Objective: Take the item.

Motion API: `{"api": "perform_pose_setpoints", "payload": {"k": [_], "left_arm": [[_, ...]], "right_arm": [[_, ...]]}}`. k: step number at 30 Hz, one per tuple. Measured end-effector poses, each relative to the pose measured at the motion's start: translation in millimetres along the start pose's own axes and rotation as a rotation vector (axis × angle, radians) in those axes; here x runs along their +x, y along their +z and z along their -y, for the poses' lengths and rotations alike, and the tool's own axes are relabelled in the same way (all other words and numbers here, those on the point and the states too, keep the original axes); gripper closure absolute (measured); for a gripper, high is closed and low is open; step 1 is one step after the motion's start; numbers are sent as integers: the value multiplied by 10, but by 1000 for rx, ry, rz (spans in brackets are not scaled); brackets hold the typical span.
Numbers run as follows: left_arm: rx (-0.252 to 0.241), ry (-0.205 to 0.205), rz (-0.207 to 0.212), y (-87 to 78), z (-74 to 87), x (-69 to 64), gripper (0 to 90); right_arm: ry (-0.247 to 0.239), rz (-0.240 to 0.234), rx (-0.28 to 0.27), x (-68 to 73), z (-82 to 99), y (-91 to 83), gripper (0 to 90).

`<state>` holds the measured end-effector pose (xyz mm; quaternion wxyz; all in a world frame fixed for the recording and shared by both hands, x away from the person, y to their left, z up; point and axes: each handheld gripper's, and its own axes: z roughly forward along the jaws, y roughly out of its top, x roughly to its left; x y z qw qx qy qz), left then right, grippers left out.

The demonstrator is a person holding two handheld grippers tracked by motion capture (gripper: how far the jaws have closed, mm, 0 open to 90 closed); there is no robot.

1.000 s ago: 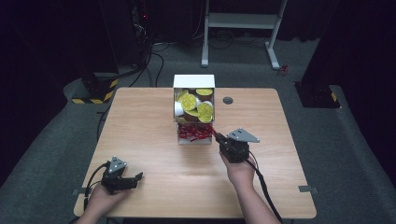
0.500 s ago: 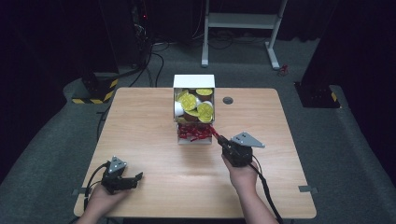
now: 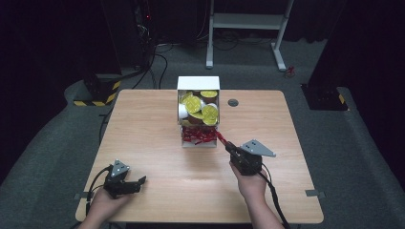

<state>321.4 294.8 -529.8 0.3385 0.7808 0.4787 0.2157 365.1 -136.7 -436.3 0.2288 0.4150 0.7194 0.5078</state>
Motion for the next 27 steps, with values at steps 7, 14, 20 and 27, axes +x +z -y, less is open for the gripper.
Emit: {"api": "perform_pose_setpoints", "payload": {"k": [7, 14, 20, 27], "left_arm": [[0, 0, 0, 0, 0, 0, 156], [0, 0, 1, 0, 0, 1, 157], [1, -1, 2, 0, 0, 0, 156], [-4, -9, 3, 2, 1, -4, 157]], "right_arm": [[6, -5, -11, 3, 27, -64, 876], [15, -11, -27, -10, 52, -106, 876], [32, -17, -57, -29, 119, -112, 876], [38, -35, -79, -52, 161, -115, 876]]}}
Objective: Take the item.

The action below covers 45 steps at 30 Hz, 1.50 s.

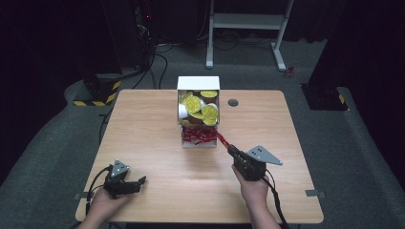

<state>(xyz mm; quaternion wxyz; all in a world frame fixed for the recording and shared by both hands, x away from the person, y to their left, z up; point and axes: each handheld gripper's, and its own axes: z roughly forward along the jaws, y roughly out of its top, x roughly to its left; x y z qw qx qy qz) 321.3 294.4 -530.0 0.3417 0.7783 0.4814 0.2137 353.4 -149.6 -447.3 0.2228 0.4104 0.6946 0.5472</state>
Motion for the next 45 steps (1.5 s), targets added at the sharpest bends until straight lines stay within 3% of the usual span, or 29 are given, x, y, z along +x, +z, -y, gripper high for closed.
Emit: {"api": "perform_pose_setpoints", "payload": {"k": [4, 13, 33, 45], "left_arm": [[0, 0, 0, 0, 0, 0, 157], [-3, -6, 1, -6, 10, -5, 157], [-2, -4, 3, -10, 11, -5, 156], [1, -1, 3, -11, 12, -2, 156]], "right_arm": [[-11, 9, -4, -14, 23, -46, 877], [32, 17, -7, -144, 57, -146, 876], [53, 74, -30, -282, 40, -291, 876], [16, 161, -17, -414, 46, -288, 876]]}}
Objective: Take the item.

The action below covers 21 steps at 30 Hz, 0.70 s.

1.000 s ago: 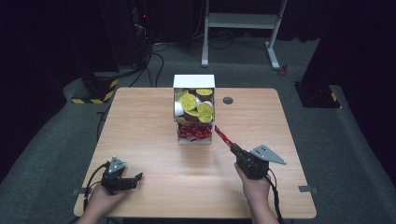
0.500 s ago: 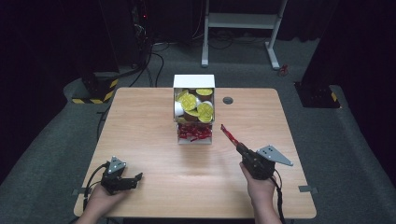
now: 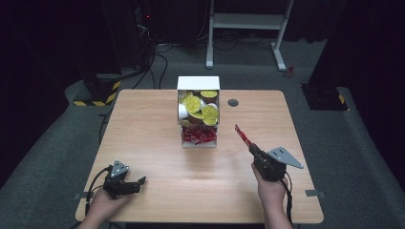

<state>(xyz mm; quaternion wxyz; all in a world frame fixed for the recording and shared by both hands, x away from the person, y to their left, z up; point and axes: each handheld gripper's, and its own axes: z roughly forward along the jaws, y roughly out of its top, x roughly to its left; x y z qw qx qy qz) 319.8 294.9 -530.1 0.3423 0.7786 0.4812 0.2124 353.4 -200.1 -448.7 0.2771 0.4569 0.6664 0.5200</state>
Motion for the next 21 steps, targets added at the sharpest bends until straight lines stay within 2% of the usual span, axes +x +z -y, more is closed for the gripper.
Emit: {"api": "perform_pose_setpoints", "payload": {"k": [9, 15, 21], "left_arm": [[0, -5, 2, 0, 1, -3, 156], [0, -5, 2, 1, 1, -4, 156], [0, -5, 2, 1, 1, -4, 156]], "right_arm": [[-25, 50, 35, -44, -40, 172, 875], [-19, 82, 62, -118, -100, 338, 875], [-34, 110, 87, -155, -124, 463, 875]]}}
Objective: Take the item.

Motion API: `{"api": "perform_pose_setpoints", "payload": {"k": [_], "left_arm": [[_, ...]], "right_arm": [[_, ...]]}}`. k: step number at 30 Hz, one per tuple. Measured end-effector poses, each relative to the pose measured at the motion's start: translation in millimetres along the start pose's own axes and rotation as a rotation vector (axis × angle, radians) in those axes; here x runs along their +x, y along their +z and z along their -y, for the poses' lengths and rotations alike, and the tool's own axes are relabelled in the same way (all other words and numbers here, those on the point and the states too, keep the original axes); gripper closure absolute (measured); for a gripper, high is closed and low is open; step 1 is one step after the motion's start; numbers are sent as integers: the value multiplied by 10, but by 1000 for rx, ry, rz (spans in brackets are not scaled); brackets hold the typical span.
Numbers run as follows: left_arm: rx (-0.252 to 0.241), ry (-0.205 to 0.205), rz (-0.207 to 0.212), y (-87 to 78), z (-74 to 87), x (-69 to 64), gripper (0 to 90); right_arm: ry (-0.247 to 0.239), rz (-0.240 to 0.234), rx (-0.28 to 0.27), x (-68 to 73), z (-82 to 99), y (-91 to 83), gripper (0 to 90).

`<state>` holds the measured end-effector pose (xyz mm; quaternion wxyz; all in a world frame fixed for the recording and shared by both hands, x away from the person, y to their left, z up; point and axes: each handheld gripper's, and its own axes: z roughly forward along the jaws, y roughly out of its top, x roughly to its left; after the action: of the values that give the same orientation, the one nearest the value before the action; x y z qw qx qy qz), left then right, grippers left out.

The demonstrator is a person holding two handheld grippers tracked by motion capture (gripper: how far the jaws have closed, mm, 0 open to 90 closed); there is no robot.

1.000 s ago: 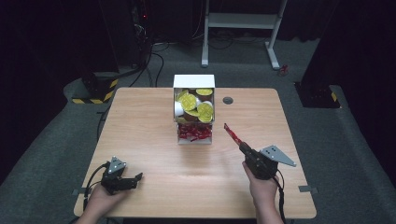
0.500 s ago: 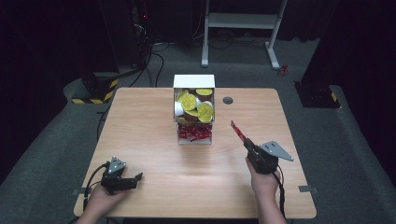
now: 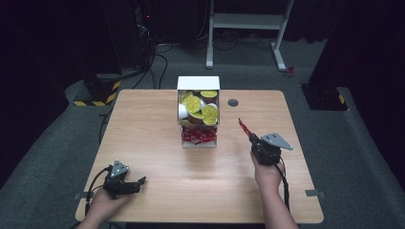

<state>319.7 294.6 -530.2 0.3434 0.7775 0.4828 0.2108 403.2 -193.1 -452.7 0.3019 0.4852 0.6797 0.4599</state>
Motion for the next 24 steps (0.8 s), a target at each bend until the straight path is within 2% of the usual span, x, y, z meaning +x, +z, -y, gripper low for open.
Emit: {"api": "perform_pose_setpoints", "payload": {"k": [20, 24], "left_arm": [[0, 1, 0, 0, 0, 0, 156], [0, 0, 1, -1, 0, 1, 156]], "right_arm": [[-15, 86, 95, -138, -151, 525, 875], [5, 96, 111, -175, -162, 615, 875]]}}
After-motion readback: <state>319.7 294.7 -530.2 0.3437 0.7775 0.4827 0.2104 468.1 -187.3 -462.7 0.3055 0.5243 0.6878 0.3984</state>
